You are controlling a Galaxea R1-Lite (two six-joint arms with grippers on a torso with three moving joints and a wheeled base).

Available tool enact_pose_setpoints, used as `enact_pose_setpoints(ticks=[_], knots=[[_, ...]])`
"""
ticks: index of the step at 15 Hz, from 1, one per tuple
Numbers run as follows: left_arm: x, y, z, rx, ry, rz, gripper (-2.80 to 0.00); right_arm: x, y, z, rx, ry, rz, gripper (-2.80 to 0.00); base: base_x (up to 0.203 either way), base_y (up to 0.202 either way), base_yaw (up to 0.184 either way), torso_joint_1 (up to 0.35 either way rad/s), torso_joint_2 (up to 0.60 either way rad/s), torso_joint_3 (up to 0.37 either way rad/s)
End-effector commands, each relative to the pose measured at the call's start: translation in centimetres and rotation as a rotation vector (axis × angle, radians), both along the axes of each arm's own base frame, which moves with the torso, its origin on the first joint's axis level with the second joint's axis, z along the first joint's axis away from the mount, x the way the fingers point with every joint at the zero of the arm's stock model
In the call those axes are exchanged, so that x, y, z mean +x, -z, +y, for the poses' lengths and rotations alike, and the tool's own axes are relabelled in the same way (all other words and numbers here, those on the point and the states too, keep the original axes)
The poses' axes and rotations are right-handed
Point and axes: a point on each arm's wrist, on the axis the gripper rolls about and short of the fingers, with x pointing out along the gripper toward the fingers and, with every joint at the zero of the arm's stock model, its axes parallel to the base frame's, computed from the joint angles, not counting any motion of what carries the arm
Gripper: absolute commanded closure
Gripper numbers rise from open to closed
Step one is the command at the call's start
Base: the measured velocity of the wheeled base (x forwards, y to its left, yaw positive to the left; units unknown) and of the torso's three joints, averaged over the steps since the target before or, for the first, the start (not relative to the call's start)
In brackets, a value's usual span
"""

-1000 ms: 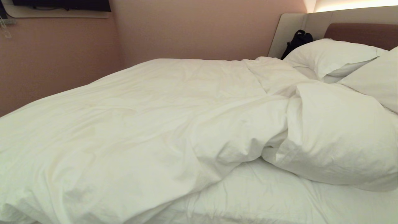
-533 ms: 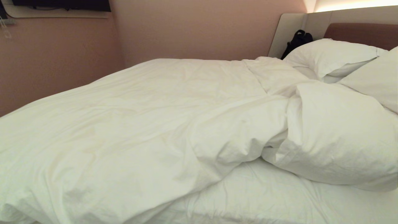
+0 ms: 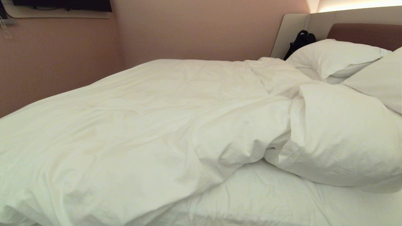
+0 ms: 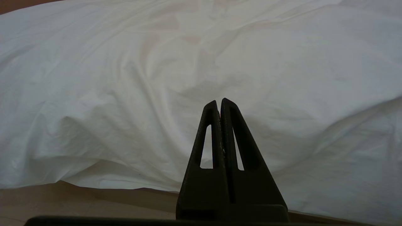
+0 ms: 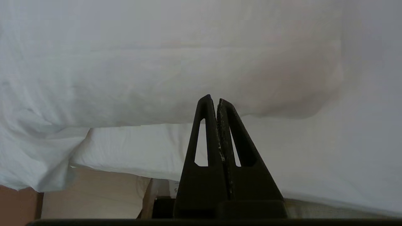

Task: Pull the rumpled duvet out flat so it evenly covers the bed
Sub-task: Hold the folded corner of the quilt

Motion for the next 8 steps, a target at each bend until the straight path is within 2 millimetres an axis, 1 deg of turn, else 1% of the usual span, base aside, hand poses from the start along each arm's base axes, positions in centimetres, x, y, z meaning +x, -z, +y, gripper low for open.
enact_pose_setpoints(ticks=[1, 4, 8], knots=[[0.0, 0.0, 0.0, 0.000, -0.001, -0.001, 0.00, 0.4, 0.4, -0.1, 0.024, 0.322, 0.178, 0.00, 0.000, 0.000, 0.000, 0.000, 0.00, 0.000], [0.0, 0.0, 0.0, 0.000, -0.001, -0.001, 0.00, 0.8, 1.0, -0.5, -0.011, 0.345, 0.152, 0.00, 0.000, 0.000, 0.000, 0.000, 0.00, 0.000], [0.0, 0.0, 0.0, 0.000, -0.001, -0.001, 0.00, 2.1, 2.3, -2.4, -0.035, 0.359, 0.105, 0.00, 0.000, 0.000, 0.000, 0.000, 0.00, 0.000]])
